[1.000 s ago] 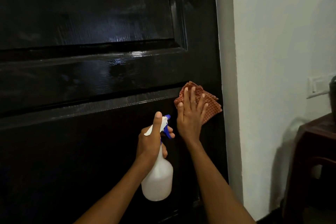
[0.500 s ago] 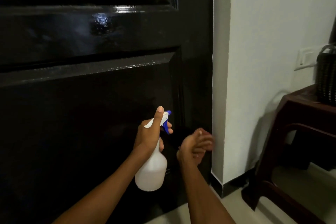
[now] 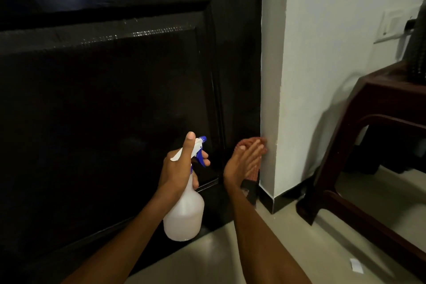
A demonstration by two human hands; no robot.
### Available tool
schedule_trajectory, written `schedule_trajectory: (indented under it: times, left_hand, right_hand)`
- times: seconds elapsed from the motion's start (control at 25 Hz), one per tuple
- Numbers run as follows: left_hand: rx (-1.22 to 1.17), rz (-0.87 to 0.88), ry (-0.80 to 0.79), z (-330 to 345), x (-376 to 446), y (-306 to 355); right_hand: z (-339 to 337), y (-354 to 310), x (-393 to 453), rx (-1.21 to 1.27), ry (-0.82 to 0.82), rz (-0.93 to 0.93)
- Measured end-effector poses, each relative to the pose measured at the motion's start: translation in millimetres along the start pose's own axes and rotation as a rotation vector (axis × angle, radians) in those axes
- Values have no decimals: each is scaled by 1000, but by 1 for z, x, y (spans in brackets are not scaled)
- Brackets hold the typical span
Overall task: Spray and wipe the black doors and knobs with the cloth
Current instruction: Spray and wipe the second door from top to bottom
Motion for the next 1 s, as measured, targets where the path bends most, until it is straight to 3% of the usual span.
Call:
schedule_trajectory:
  times: [0.08,0.16,0.28,0.36,0.52,0.64,0.8,0.92,1.0]
  left_hand:
    - [-15,-37,-4,0,-2,-13]
    - [-29,-79,0,1,-4,-27]
    - [-33,-113,4,1,-5,-42]
    - [-32,-112,26,-1,-5,-54]
    - [-14,-71,69,-4,-6,-72]
    - [-23,-21,81,-3,-9,-79]
    - [-39,-15,86,2,-12,-82]
    - [-22,-45,98,2,-16,-85]
    - [-13,-52,93,1,-20,-87]
  right_hand:
    - [-2,53,-7,-103,-113,215]
    - [2,81,2,-84,-87,464]
    - [6,60,5,82,15,570]
    - [22,36,4,82,29,456]
    - [48,15,-23,-88,-14,43]
    - [54,41,-50,-131,-126,-121]
    - [61,77,-80,-178,-223,-74]
    - [62,91,-95,-233,-192,-14]
    - [66,81,-99,-126,-209,59]
Point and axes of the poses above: each hand's wrist, its own x-axis towards the middle knuckle, its own z-axis out of the palm, y = z × x, the point moved 1 cm from there along x, towards the middle knuckle, and after that the axes turned 8 degrees about -y, right-handed, at the moved point
